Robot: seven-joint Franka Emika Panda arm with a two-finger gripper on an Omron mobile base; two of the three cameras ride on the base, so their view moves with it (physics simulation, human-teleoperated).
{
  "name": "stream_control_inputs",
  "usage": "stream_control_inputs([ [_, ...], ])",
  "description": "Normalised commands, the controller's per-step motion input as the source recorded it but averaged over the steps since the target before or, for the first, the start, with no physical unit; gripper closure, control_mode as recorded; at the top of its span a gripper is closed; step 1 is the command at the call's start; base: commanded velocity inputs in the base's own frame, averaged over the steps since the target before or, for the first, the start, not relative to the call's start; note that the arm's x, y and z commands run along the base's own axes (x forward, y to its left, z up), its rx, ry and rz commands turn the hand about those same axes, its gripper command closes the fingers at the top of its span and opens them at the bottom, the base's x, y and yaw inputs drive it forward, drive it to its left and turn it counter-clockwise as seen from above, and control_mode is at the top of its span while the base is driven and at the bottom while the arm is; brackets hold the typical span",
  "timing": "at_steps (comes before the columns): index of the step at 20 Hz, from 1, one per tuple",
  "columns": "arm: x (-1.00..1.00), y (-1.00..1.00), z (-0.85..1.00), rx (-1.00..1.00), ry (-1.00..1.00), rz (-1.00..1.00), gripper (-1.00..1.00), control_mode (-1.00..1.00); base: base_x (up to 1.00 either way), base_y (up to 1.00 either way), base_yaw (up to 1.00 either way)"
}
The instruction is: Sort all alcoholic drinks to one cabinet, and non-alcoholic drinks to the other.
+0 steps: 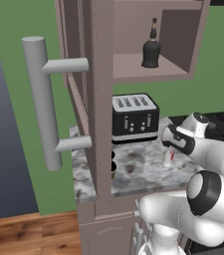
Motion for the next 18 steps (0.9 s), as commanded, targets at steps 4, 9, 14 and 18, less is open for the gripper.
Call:
stream_control_inputs([
  [4,0.00,0.00,-0.06,0.00,0.00,0.00,1.00,-1.00,0.00,0.00,0.00],
  [9,0.00,0.00,-0.10,0.00,0.00,0.00,1.00,-1.00,0.00,0.00,0.00],
  [14,0.00,0.00,-0.08,0.00,0.00,0.00,1.00,-1.00,0.00,0.00,0.00],
  [18,0.00,0.01,0.00,-0.01,0.00,0.00,1.00,-1.00,0.00,0.00,0.00],
])
